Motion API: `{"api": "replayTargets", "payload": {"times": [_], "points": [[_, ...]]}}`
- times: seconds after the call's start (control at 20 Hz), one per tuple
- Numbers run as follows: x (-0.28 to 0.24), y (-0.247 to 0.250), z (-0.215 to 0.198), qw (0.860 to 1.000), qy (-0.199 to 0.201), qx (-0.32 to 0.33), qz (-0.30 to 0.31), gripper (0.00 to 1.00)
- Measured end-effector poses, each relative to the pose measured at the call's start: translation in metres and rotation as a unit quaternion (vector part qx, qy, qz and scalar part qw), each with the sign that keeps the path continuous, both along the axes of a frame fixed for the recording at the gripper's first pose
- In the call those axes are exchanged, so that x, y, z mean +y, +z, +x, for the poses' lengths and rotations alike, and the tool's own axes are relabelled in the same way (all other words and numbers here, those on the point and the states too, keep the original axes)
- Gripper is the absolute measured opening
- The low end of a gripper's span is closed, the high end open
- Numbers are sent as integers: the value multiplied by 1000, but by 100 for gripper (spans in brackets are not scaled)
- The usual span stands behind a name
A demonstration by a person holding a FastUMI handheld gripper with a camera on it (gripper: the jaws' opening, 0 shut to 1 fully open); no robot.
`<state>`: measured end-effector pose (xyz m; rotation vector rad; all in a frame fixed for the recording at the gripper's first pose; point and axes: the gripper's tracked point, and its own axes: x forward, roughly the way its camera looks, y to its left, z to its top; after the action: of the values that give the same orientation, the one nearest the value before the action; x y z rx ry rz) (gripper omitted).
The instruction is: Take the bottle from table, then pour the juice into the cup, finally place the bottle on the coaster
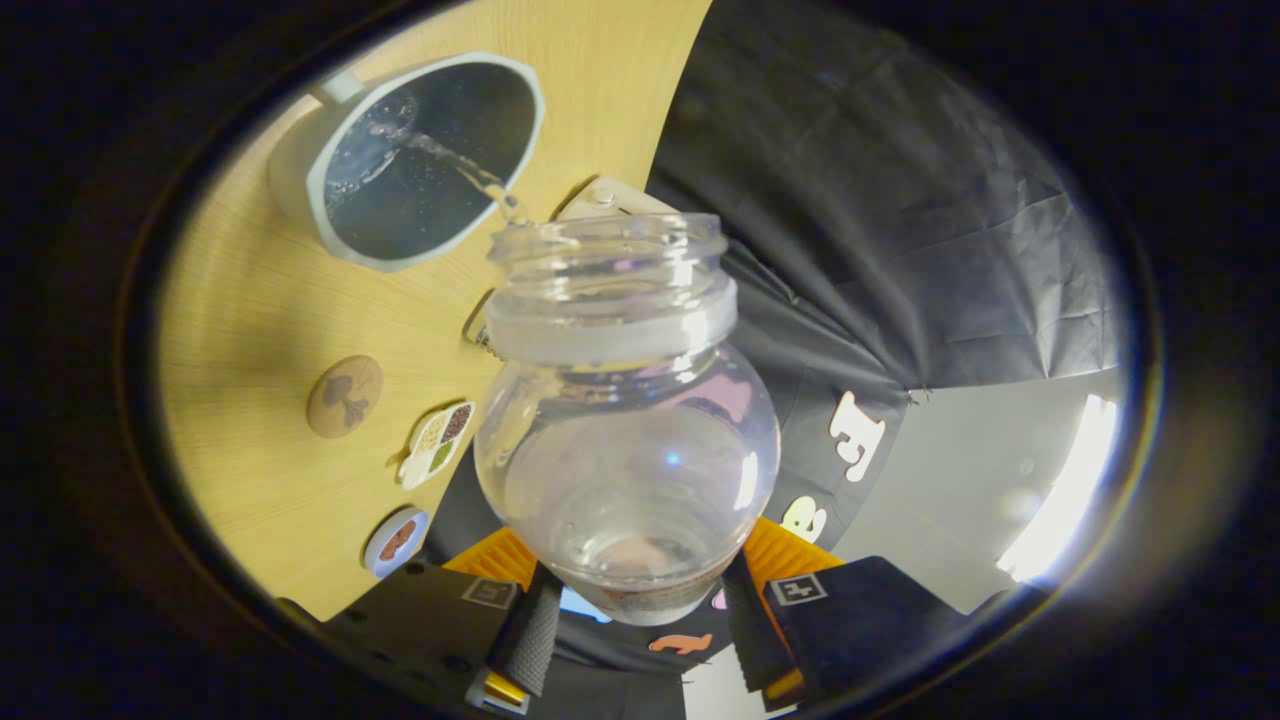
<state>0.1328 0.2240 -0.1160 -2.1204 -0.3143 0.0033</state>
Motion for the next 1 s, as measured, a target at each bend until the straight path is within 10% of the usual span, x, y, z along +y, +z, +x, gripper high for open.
{"api": "replayTargets", "payload": {"times": [0.65,1.0], "points": [[1,10,0,1000,12,-12,2,77],[-15,-2,0,991,-34,55,117,77]]}}
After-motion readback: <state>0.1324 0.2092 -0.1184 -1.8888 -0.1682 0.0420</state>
